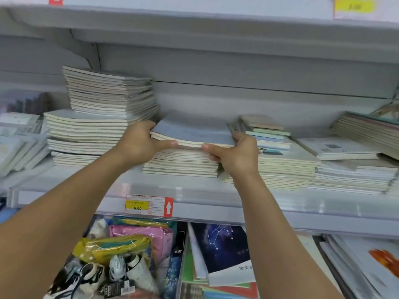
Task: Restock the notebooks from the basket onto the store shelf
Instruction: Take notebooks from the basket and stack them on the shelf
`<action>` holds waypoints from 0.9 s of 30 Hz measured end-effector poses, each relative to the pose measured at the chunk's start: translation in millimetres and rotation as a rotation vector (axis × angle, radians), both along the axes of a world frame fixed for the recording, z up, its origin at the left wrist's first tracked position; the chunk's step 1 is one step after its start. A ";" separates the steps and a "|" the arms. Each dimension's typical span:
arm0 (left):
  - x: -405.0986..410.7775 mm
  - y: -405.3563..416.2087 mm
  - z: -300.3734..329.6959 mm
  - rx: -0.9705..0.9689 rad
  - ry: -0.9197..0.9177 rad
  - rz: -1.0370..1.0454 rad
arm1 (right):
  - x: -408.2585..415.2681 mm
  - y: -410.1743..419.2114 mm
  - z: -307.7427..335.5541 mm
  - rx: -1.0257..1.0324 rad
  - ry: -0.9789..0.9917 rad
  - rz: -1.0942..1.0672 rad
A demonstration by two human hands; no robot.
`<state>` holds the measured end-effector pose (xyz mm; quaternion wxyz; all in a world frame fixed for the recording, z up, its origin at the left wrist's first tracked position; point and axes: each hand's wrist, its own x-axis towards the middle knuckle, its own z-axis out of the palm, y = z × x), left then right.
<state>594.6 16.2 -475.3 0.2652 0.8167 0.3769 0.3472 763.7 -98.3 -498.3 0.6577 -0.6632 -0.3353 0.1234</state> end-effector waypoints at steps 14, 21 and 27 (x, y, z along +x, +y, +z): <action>-2.9 20.0 -27.0 0.166 -0.104 0.156 | 0.6 8.6 -13.5 -0.024 -0.015 -0.040; -79.4 -42.2 -60.4 0.176 -0.186 0.090 | -87.6 -5.2 -31.2 0.294 -0.659 -0.262; -246.6 -115.3 -197.6 -0.408 0.609 -0.110 | -200.8 -31.4 -186.4 -0.485 -0.600 0.989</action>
